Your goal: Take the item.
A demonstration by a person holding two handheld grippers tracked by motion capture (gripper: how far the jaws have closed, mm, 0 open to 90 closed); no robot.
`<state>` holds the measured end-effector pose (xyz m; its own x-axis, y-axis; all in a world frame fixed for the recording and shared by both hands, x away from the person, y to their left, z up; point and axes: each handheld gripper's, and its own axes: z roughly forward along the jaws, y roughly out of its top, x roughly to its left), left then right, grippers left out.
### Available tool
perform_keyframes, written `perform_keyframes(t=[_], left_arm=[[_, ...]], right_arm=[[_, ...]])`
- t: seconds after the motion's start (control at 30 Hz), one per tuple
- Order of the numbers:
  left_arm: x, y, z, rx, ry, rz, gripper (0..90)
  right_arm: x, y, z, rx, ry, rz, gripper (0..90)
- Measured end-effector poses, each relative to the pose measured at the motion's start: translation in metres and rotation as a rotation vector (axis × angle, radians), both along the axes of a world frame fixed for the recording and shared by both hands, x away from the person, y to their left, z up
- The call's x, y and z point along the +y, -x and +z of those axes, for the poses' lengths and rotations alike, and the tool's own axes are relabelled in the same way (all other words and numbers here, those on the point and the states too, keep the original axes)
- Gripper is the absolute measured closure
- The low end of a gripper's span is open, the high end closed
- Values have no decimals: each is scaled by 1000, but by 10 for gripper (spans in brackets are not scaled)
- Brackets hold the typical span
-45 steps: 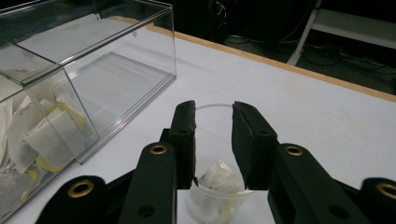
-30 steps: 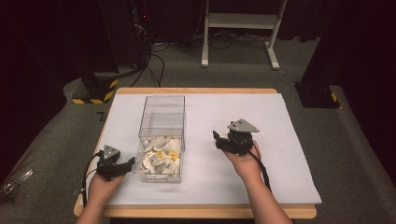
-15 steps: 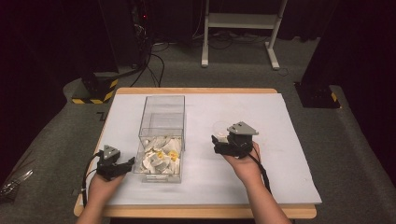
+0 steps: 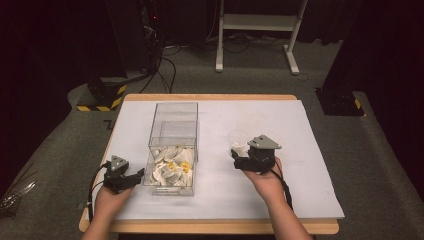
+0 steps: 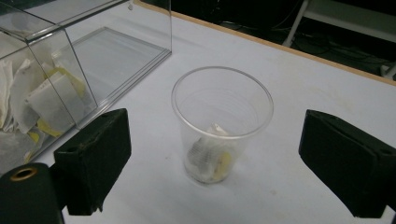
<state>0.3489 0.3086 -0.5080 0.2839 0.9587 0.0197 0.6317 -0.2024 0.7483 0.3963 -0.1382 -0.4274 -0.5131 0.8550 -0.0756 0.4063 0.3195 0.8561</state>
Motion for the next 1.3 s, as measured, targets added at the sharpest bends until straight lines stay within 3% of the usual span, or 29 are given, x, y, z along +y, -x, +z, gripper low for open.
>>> perform_keyframes(t=[0.37, 0.7, 0.87, 0.97, 1.2, 1.3], left_arm=[[0, 0, 0, -5, 0, 2, 321], [-1, 0, -1, -9, 4, 5, 323], [-1, 0, -1, -11, 6, 6, 325], [-1, 0, 0, -8, 4, 3, 325], [-1, 0, -1, -7, 8, 5, 325], [-1, 0, 0, -4, 5, 8, 320]], right_arm=[[-17, 10, -11, 14, 1, -18, 98], [-37, 21, -36, 56, 27, -46, 98], [-46, 26, -53, 93, 53, -64, 100], [-54, 30, -63, 140, 74, -73, 117], [-61, 35, -75, 209, 101, -96, 137], [-62, 36, -76, 216, 101, -100, 140]])
